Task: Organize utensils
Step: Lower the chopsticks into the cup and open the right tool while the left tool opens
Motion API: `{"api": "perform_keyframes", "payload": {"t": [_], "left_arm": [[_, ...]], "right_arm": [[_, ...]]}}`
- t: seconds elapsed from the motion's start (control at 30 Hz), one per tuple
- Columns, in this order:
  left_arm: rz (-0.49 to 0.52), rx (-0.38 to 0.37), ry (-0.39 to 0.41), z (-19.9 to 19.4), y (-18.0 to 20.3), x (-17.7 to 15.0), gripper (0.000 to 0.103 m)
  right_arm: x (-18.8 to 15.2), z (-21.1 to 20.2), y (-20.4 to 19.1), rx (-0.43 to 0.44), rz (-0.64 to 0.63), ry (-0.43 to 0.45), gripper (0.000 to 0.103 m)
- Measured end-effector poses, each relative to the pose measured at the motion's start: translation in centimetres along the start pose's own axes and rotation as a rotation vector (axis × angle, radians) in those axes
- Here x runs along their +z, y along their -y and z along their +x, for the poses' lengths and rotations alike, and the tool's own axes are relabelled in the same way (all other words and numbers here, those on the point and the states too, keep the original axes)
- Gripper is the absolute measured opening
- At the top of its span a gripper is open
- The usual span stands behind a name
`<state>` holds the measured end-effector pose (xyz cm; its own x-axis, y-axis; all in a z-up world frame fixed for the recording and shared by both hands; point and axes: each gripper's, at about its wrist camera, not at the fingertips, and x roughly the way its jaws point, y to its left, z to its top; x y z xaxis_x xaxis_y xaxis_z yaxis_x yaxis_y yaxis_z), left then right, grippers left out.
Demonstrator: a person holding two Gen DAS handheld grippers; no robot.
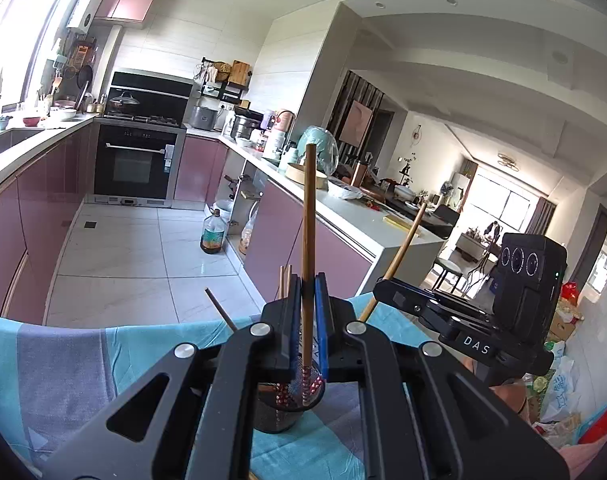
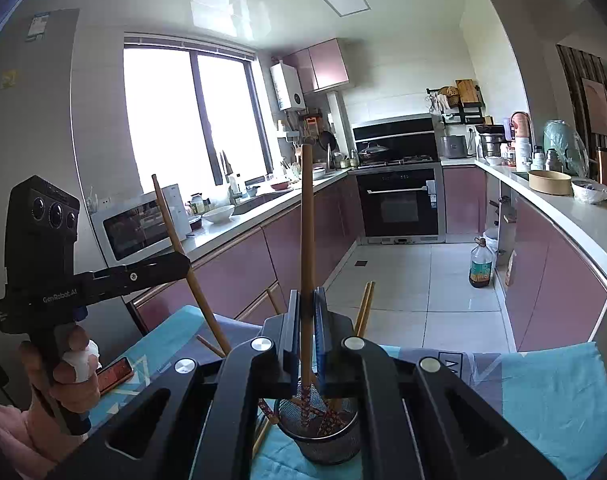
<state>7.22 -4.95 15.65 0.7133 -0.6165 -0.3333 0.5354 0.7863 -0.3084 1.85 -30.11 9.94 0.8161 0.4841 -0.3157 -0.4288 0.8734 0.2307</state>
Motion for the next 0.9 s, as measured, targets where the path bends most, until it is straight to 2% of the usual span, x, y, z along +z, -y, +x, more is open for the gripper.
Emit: {"api": "perform_keyframes", "payload": {"t": [0.13, 0.3, 0.5, 0.7, 0.9], "left_arm": [[0.012, 0.027, -0.039, 0.9, 0.0, -0.7, 0.007], [0.023, 0.054, -0.111, 1.8, -0.1, -2.2, 0.007], [-0.023, 0.054, -0.163, 2.6, -1.2, -3.6, 0.007], [-0.049, 0.001, -0.105, 1.0, -1.1, -2.1, 0.007], [-0.068, 0.002, -0.023, -0.2, -1.5, 1.0, 0.007]], "right_arm": [[-0.6, 1.0, 1.0, -0.019, 0.02, -0.018, 0.005], [-1.9, 2.9, 1.6, -0.02, 0.04, -0.082, 0.005], [-2.8, 4.5, 1.3, -0.015, 0.033, -0.165, 0.005], [-3.2, 4.5, 1.6, -0.01, 0.049, -0.171, 0.005], [-3.5, 4.4, 1.5, -0.007, 0.053, -0.173, 0.005]]}}
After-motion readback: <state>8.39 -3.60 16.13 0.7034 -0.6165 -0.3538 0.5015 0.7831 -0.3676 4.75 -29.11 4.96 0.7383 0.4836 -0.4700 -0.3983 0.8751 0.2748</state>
